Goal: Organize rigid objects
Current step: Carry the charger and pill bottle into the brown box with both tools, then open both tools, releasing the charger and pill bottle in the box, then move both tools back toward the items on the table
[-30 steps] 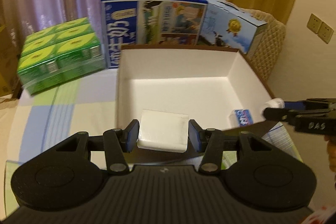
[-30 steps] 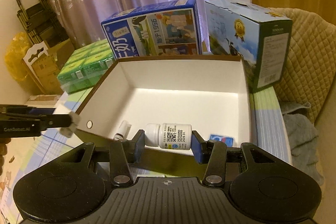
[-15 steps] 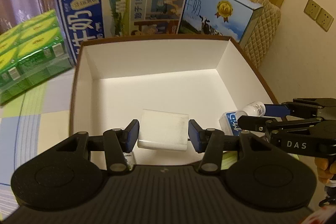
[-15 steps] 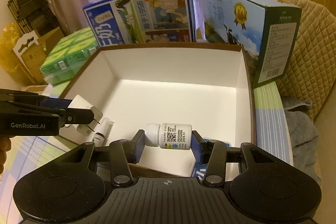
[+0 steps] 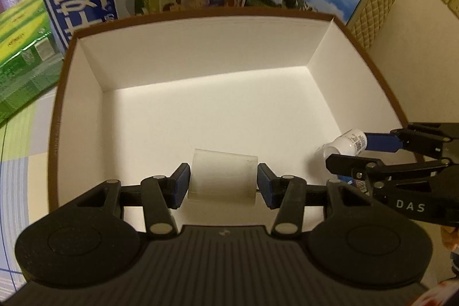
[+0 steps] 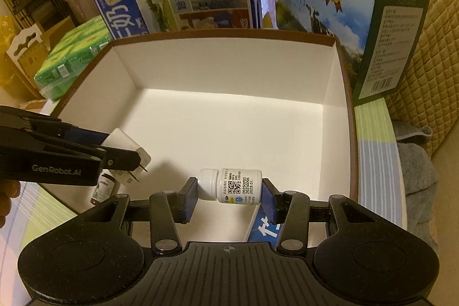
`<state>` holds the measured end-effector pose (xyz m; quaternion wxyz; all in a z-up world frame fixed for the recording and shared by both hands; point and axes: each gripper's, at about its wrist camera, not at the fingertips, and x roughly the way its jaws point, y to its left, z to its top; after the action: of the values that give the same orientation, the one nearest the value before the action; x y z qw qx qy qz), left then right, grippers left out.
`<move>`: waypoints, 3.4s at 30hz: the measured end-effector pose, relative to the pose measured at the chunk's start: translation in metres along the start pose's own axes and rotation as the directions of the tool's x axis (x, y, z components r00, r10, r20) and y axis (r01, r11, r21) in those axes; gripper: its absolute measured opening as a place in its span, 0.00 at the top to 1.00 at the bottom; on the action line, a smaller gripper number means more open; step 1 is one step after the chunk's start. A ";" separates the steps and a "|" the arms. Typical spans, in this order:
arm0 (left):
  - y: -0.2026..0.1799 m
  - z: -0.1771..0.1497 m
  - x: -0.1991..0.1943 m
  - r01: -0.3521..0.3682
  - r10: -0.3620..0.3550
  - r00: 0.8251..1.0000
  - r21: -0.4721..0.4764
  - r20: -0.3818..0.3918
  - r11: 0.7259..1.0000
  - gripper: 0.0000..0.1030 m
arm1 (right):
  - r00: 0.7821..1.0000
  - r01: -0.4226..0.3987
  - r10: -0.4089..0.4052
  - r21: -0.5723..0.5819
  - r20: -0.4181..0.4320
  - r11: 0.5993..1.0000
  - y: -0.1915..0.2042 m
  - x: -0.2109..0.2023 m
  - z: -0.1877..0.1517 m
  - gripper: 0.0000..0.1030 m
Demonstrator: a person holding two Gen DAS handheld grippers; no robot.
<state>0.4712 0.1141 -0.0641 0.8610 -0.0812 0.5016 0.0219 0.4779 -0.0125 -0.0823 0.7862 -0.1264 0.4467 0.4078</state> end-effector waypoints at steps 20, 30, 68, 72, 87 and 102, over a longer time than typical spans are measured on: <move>-0.001 0.005 0.022 0.004 -0.004 1.000 0.007 -0.025 1.000 0.54 | 1.000 0.006 -0.006 0.011 -0.015 1.000 -0.008 0.007 0.001 0.58; 0.010 0.011 0.007 -0.018 0.018 1.000 -0.008 0.016 1.000 0.48 | 1.000 0.000 0.000 0.008 -0.009 1.000 -0.003 0.008 0.003 0.58; 0.011 -0.053 -0.118 0.003 0.011 0.974 -0.061 0.226 0.998 0.47 | 0.983 -0.048 0.047 0.005 0.178 0.999 0.033 -0.101 -0.031 0.35; 0.007 -0.069 -0.135 0.001 0.012 0.970 -0.055 0.244 0.998 0.47 | 0.980 -0.052 0.051 0.000 0.192 0.999 0.036 -0.117 -0.043 0.35; 0.004 -0.158 -0.167 -0.031 0.048 0.975 -0.081 0.217 0.996 0.47 | 0.986 -0.050 0.052 -0.014 0.158 0.999 0.042 -0.150 -0.123 0.35; -0.005 -0.241 -0.151 0.003 0.014 0.994 -0.145 0.112 0.989 0.48 | 0.998 -0.063 0.063 -0.070 0.005 0.996 0.045 -0.124 -0.201 0.35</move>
<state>0.1899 0.0770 -0.0488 0.8796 -0.1410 0.4495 0.0653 0.2904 -0.1628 -0.0889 0.7698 -0.1380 0.4330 0.4483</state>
